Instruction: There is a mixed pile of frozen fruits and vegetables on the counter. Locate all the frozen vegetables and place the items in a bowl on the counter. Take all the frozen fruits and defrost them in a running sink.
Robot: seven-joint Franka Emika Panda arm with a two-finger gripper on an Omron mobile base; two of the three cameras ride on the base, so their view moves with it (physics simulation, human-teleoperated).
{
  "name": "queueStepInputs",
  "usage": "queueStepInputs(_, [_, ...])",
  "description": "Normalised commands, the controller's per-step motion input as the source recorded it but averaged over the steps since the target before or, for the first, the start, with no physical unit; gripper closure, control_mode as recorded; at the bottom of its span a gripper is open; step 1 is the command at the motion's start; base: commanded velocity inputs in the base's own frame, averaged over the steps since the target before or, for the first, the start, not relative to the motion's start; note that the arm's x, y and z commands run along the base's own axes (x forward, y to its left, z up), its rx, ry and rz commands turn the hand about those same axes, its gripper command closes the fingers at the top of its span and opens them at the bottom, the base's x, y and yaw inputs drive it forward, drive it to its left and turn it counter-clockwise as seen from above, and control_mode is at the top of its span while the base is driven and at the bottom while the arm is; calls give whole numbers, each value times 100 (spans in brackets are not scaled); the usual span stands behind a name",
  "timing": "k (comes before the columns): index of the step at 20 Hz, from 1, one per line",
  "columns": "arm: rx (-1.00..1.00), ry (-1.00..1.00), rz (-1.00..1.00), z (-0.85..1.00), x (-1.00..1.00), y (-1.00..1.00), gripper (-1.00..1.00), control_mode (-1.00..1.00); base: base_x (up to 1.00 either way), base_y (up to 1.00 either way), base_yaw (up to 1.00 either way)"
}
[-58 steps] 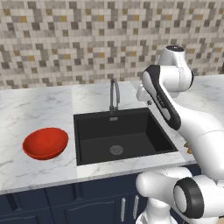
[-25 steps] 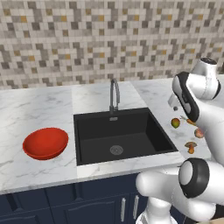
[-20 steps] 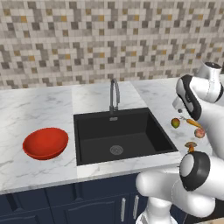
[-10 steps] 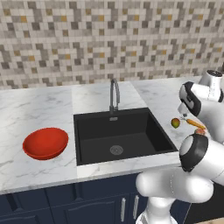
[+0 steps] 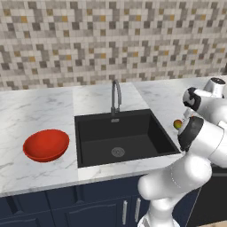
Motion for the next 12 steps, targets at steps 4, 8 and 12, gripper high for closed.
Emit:
queueStepInputs(4, [0, 5, 1, -39, 33, -36, -100, -100, 0, 0, 0])
queueStepInputs(8, [0, 3, 2, -36, 31, -37, -100, -100, 0, 0, 0])
queueStepInputs(12, [0, 0, 2, -21, 31, -40, -100, -100, 0, 0, 0])
